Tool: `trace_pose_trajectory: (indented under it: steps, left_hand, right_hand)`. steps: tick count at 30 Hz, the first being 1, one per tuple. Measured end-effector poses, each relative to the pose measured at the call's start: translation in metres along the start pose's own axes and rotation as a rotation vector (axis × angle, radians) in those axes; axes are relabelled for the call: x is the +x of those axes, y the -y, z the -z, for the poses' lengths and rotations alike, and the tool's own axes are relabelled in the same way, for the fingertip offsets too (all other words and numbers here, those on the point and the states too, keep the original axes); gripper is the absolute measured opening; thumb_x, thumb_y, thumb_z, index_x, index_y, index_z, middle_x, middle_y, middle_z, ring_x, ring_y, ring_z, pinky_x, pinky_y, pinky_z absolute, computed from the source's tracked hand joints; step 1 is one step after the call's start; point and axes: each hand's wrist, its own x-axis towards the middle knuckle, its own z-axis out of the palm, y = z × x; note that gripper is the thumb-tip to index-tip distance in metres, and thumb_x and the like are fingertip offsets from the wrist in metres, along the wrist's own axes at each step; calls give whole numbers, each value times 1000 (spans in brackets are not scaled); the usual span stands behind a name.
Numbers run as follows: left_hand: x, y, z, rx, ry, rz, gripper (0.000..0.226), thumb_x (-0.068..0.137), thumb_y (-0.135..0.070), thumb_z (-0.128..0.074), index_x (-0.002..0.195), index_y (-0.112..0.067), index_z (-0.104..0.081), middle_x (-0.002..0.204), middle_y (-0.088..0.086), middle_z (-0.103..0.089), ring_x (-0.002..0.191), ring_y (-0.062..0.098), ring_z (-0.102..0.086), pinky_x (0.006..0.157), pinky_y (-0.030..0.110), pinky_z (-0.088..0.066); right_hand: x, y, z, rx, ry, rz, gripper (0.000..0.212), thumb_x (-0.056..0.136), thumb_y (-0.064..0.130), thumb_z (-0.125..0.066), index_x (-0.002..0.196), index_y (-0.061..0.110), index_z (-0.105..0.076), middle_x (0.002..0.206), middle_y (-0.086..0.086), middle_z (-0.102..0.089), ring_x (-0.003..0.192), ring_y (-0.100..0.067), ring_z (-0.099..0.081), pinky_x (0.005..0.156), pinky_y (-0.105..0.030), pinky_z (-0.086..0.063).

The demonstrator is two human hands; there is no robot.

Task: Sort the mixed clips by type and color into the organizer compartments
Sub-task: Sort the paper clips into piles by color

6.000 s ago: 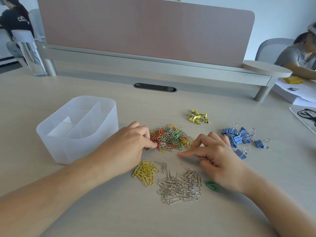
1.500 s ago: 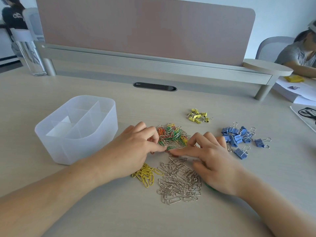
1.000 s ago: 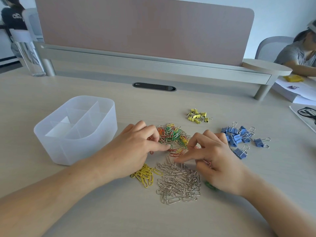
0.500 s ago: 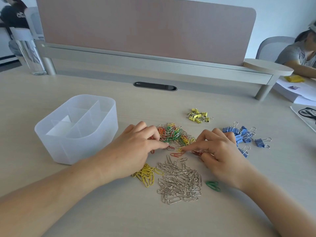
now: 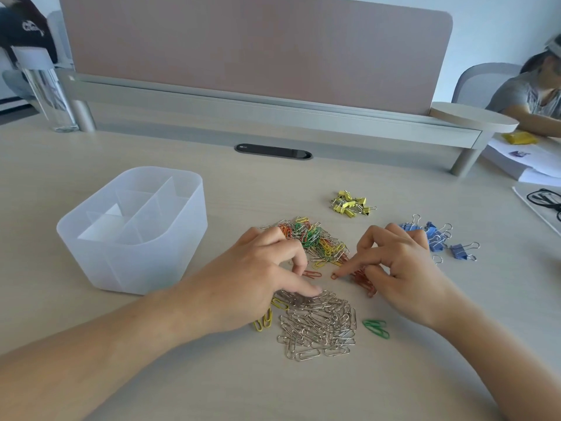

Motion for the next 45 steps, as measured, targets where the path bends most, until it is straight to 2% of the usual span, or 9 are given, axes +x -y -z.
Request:
trace_pose_trajectory:
  steps: [9, 13, 17, 25, 28, 33, 35, 41, 45]
  left_hand:
    - [-3, 8, -6, 105, 2, 144, 67, 76, 1, -35, 120, -40, -65, 100, -13, -47, 90, 11, -36, 80, 34, -43]
    - [-2, 4, -10, 121, 29, 115, 84, 66, 5, -43, 135, -43, -50, 106, -14, -45, 93, 13, -37, 84, 31, -31]
    - [-1, 6, -5, 99, -26, 160, 75, 68, 6, -40, 126, -37, -62, 103, -14, -47, 89, 9, -32, 83, 34, -30]
    - [-1, 5, 0, 5, -13, 130, 66, 74, 6, -43, 109, -43, -71, 95, -20, -45, 88, 5, -30, 85, 30, -31]
    - [-1, 5, 0, 7, -18, 152, 64, 77, 4, -43, 111, -42, -71, 96, -18, -47, 89, 6, -31, 85, 33, -36]
    - [-1, 9, 0, 23, -27, 178, 64, 83, -1, -32, 112, -44, -70, 98, -18, -50, 89, 10, -37, 84, 35, -39]
    - [-1, 10, 1, 27, -32, 198, 65, 84, -10, -22, 113, -45, -69, 97, -19, -49, 88, 9, -36, 84, 34, -38]
    - [-1, 11, 1, 13, -65, 226, 66, 81, -14, -21, 109, -46, -71, 93, -20, -49, 85, 5, -31, 82, 33, -37]
    - [-1, 13, 1, 15, -71, 239, 66, 81, -11, -22, 108, -45, -72, 93, -22, -48, 85, 5, -32, 83, 32, -36]
  right_hand:
    - [1, -3, 5, 28, -105, -104, 46, 76, 9, -43, 68, 45, -70, 76, 13, -57, 84, -8, -45, 87, -19, -20]
    - [-1, 5, 2, 54, 16, 82, 52, 73, 13, -41, 86, 53, -71, 83, 21, -52, 87, 0, -43, 88, -25, -22]
    - [-3, 4, -5, 20, 108, 169, 58, 76, 11, -44, 98, 59, -68, 90, 22, -48, 90, 2, -38, 88, -18, -18]
    - [1, -11, 7, -9, -87, -62, 46, 66, 10, -42, 58, 48, -67, 75, 17, -57, 80, -9, -46, 89, -22, -23]
    - [1, -12, 7, 26, -119, -93, 42, 77, 7, -53, 68, 45, -69, 75, 16, -60, 81, -6, -46, 91, -23, -24]
    - [0, -6, 1, -20, -39, -54, 8, 80, 40, -74, 79, 44, -68, 83, 19, -59, 85, 1, -47, 81, -32, -27]
    - [0, -6, 1, -40, 5, -58, 12, 76, 50, -73, 78, 41, -66, 84, 21, -59, 86, 2, -46, 81, -31, -28]
    - [-3, -8, 10, -114, 66, -115, 19, 74, 22, -69, 69, 38, -60, 73, 22, -58, 85, 5, -46, 82, -17, -24]
    - [-3, -8, 15, -113, 67, -153, 18, 75, 22, -64, 65, 36, -58, 72, 19, -59, 85, 3, -48, 81, -29, -26]
